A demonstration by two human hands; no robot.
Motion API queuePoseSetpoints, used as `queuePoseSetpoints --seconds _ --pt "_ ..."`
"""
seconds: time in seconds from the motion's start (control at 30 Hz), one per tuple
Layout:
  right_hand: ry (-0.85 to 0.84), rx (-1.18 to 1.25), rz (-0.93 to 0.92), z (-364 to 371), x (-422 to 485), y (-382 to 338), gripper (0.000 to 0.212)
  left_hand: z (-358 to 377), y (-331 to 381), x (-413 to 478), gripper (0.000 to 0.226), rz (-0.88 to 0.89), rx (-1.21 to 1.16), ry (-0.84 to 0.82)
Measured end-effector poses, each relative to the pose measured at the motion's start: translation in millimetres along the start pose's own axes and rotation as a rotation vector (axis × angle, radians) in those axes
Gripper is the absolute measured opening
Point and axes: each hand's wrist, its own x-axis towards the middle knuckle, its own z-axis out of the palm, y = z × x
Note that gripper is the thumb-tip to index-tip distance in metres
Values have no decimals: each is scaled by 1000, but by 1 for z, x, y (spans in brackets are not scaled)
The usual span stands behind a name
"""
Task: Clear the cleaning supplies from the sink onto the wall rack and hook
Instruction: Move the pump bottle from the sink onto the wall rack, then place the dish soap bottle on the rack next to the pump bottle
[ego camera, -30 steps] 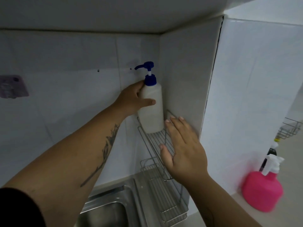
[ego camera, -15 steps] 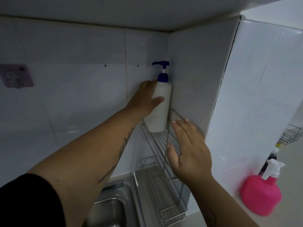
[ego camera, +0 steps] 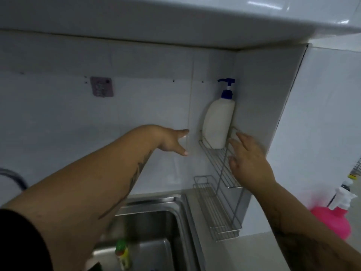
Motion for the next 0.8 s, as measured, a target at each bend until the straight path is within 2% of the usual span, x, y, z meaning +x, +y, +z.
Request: queuePoseSetpoints --seconds 0.13,0.27,0.4,0.53,0.6,0.7,0.8 --pt "23 125 14 -9 -1 -39 41 4 -28 -48 84 -59 -65 14" --pt "-1 178 -62 9 -33 -89 43 49 -71 -77 80 -101 -230 1" --pt "-248 221 -74 66 -91 -120 42 130 -123 -81 78 -156 -294 4" --pt "-536 178 -35 126 -146 -122 51 214 -169 -81 82 -222 -449 -24" --pt "-656 111 -27 153 -171 -114 57 251 -187 -78 83 -263 -472 -50" --pt "-927 -82 -35 183 -206 -97 80 301 -207 -74 82 -329 -512 -54" --pt "-990 -243 -63 194 -226 -82 83 346 -219 -68 85 -340 -567 24"
